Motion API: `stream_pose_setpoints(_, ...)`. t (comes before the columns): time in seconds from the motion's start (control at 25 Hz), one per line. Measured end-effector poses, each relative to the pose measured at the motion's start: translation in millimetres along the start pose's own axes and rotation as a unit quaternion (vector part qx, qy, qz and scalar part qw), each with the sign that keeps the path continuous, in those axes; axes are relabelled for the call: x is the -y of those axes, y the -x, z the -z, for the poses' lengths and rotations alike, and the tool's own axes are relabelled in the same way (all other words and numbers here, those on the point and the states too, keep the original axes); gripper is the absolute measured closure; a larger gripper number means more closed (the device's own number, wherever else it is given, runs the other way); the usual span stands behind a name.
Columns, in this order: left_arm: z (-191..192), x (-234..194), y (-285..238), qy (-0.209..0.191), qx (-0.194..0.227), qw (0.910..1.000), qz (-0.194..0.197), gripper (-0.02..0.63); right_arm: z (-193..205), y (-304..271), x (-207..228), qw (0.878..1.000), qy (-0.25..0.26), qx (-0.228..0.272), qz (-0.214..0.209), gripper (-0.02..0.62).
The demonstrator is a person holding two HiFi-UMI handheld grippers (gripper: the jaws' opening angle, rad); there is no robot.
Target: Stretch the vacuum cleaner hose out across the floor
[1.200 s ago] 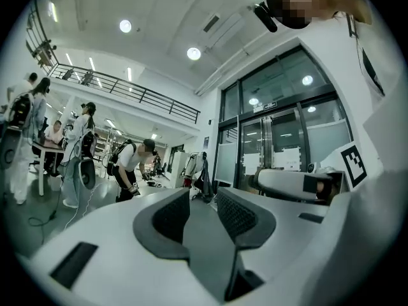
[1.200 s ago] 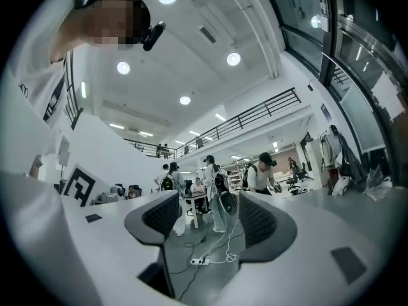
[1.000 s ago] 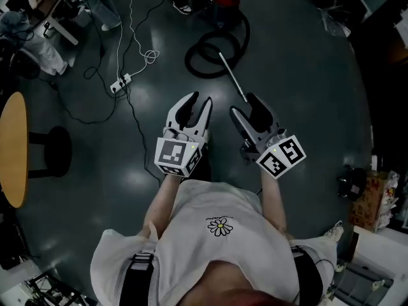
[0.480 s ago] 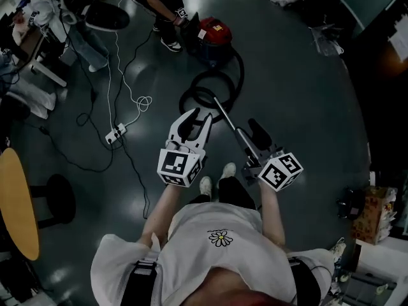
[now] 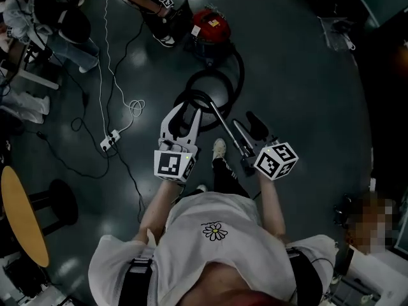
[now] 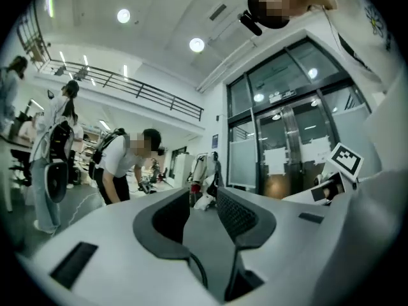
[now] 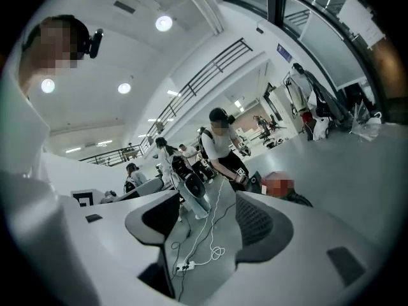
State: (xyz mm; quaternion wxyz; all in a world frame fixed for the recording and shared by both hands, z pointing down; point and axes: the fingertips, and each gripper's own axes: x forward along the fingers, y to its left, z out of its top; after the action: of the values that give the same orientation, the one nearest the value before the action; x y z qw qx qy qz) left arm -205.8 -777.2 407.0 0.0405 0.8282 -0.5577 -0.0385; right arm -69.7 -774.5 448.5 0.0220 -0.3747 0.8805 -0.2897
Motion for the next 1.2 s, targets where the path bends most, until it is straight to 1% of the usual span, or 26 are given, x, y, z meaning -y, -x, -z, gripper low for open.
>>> stream_pose_setpoints(0.04, 4, -9, -16, 0.004, -0.006, 0.9999, -0.016, 0.466, -7, -12, 15, 1.000, -0.003, -0.011, 0.002, 0.313)
stream_pose_setpoints(0.08, 7, -15, -33, 0.011, -0.014, 0.9996, -0.022, 0.466, -17, -23, 28, 1.000, -0.001, -0.017, 0.002, 0.313)
stream_pose_setpoints(0.16, 11, -26, -70, 0.016, -0.023, 0.9994, -0.021, 0.466, -35, -44, 54, 1.000, 0.012, -0.028, 0.001, 0.313)
stream_pose_setpoints(0.24, 19, -38, -105, 0.003, -0.027, 0.9994, -0.021, 0.466, -35, -68, 86, 0.998, 0.022, -0.051, 0.009, 0.313)
stream_pose_setpoints(0.36, 45, -58, -139, 0.001, -0.045, 0.9988, -0.021, 0.466, -5, -95, 131, 0.994, 0.021, -0.102, 0.033, 0.313)
stream_pose_setpoints(0.48, 88, -77, -167, -0.008, -0.092, 0.9955, -0.019, 0.466, 38, -114, 173, 0.986, 0.016, -0.153, 0.057, 0.313)
stream_pose_setpoints(0.56, 123, -91, -187, -0.016, -0.118, 0.9927, -0.018, 0.466, 77, -129, 205, 0.979, 0.016, -0.189, 0.068, 0.313)
stream_pose_setpoints(0.6, 146, -98, -196, -0.018, -0.130, 0.9912, -0.018, 0.468, 102, -138, 223, 0.975, 0.018, -0.210, 0.072, 0.313)
stream_pose_setpoints(0.64, 174, -107, -203, -0.018, -0.141, 0.9896, -0.019, 0.496, 132, -148, 242, 0.970, 0.019, -0.232, 0.075, 0.313)
stream_pose_setpoints(0.68, 206, -117, -210, -0.015, -0.153, 0.9880, -0.020, 0.566, 164, -160, 262, 0.964, 0.022, -0.253, 0.075, 0.313)
stream_pose_setpoints(0.72, 242, -127, -215, -0.010, -0.163, 0.9864, -0.021, 0.598, 200, -173, 283, 0.958, 0.026, -0.274, 0.073, 0.313)
stream_pose_setpoints(0.84, 366, -161, -228, 0.014, -0.184, 0.9823, -0.033, 0.600, 319, -217, 358, 0.939, 0.044, -0.333, 0.071, 0.313)
stream_pose_setpoints(0.92, 452, -177, -231, 0.029, -0.200, 0.9785, -0.042, 0.598, 400, -237, 409, 0.923, 0.051, -0.372, 0.083, 0.313)
stream_pose_setpoints(1.04, 565, -196, -239, 0.036, -0.222, 0.9735, -0.041, 0.598, 510, -254, 480, 0.897, 0.034, -0.427, 0.108, 0.313)
stream_pose_setpoints(1.08, 594, -203, -242, 0.037, -0.227, 0.9723, -0.039, 0.598, 546, -256, 499, 0.884, 0.027, -0.453, 0.115, 0.313)
stream_pose_setpoints(1.12, 620, -210, -245, 0.041, -0.233, 0.9709, -0.039, 0.598, 583, -253, 515, 0.865, 0.028, -0.487, 0.119, 0.313)
stream_pose_setpoints(1.2, 660, -221, -246, 0.057, -0.243, 0.9675, -0.043, 0.598, 652, -238, 537, 0.818, 0.057, -0.561, 0.113, 0.313)
